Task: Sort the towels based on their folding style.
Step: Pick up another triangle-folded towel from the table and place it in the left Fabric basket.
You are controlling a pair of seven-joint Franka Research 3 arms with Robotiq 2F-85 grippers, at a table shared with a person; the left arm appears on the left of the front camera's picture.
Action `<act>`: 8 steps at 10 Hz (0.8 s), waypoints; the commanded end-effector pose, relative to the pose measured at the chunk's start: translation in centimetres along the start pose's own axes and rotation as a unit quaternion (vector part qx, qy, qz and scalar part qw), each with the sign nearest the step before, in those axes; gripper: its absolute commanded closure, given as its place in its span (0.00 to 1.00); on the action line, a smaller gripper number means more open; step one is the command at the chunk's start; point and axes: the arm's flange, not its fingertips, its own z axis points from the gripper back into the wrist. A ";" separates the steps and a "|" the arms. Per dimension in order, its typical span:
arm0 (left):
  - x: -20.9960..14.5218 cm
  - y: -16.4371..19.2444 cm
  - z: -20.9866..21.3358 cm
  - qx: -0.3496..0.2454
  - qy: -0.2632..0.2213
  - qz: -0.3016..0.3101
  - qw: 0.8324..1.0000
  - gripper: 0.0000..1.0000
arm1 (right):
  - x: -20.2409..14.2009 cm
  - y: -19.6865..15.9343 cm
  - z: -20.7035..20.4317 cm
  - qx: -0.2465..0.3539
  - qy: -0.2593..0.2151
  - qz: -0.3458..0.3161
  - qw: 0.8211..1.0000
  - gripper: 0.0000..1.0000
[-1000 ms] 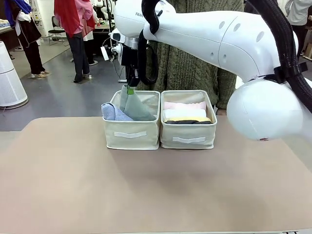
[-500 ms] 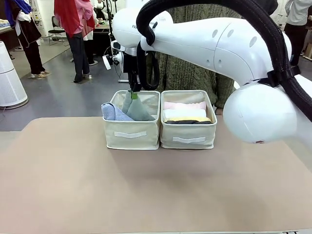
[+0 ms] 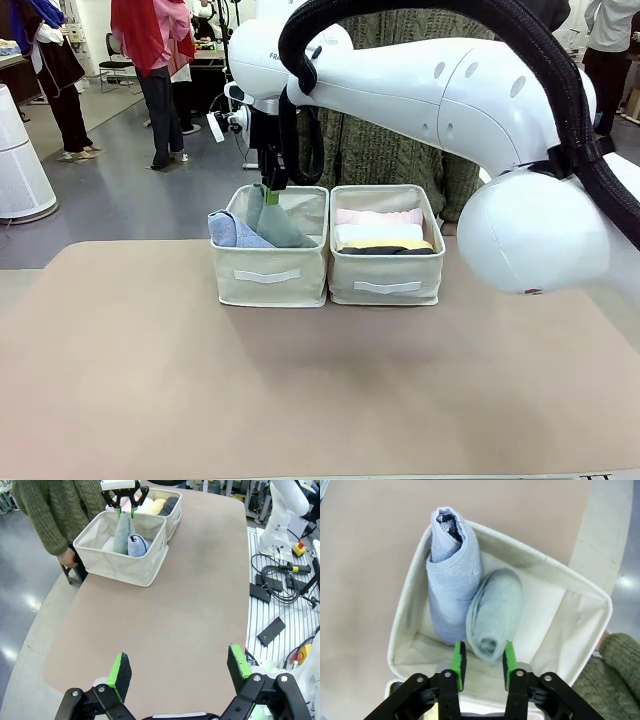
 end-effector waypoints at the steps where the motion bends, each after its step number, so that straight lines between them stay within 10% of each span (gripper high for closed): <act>1: -0.2 -0.1 -0.2 0.008 -0.007 -0.011 1.000 0.00 | -0.4 0.3 -0.2 -0.005 -0.013 0.011 1.000 0.00; 8: -0.2 -0.1 -0.2 0.008 -0.007 -0.011 1.000 0.00 | 0.2 1.6 1.2 0.010 -0.014 0.003 1.000 0.00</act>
